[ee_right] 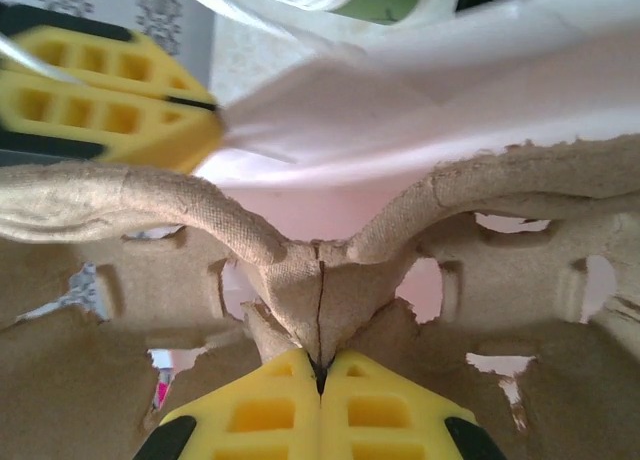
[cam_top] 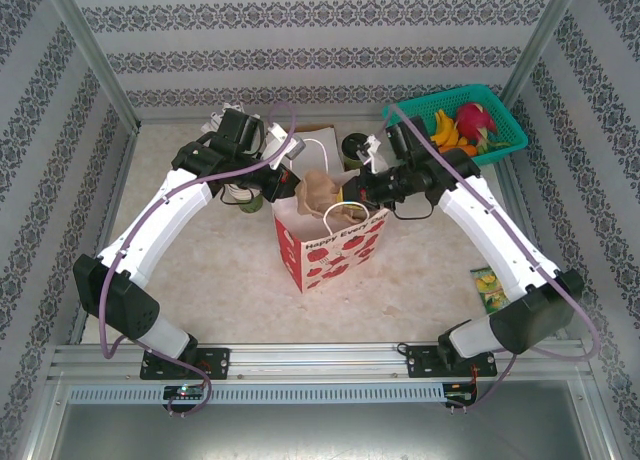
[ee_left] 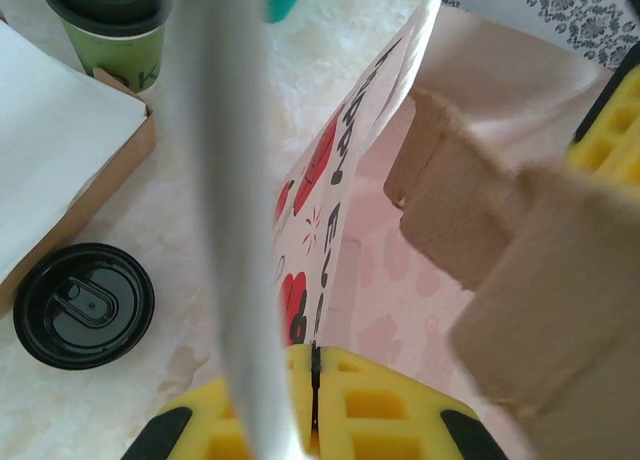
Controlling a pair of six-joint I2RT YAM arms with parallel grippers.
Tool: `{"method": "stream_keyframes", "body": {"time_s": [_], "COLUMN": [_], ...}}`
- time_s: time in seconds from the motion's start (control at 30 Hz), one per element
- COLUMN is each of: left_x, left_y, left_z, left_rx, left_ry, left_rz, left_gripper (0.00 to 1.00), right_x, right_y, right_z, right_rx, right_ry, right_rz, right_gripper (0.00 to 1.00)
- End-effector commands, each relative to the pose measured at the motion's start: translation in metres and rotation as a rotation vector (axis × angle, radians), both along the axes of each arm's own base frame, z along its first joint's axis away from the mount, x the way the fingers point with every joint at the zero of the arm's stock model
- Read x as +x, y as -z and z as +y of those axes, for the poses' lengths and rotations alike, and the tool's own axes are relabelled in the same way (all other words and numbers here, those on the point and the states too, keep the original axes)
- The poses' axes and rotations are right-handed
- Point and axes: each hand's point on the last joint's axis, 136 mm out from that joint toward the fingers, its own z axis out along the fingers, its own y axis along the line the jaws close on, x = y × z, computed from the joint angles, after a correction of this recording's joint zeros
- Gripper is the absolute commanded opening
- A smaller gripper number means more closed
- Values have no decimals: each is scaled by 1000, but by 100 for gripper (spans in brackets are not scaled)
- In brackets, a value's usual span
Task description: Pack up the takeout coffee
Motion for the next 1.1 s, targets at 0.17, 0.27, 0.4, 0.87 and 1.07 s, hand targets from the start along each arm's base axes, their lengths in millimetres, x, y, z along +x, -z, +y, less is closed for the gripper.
{"method": "stream_keyframes", "body": {"time_s": [0.17,0.27,0.4,0.87,1.07], "left_x": [11,7,2,10,1], "left_y": [-10,-17,-23,-20,-22], "left_z": [-2,-3,-7,-8,-17], "left_rx": [-81,-106,-135,-134,-183], "left_ry": [-41,-25,-1,-43,16], "left_rz": [-15,-3,10,72,103], "left_gripper": [0,0,0,0,0], "right_x": [7,11,15,-2,10], "right_y": [46,47,49,49,48], "right_z": [-8,-7,-2,11,29], "right_rx": [-316,-376,-431,-471,-434], "right_ry": [4,4,-20,-151,-178], "right_rz": [-24,-58,-98,-42,-51], "right_gripper": [0,0,0,0,0]}}
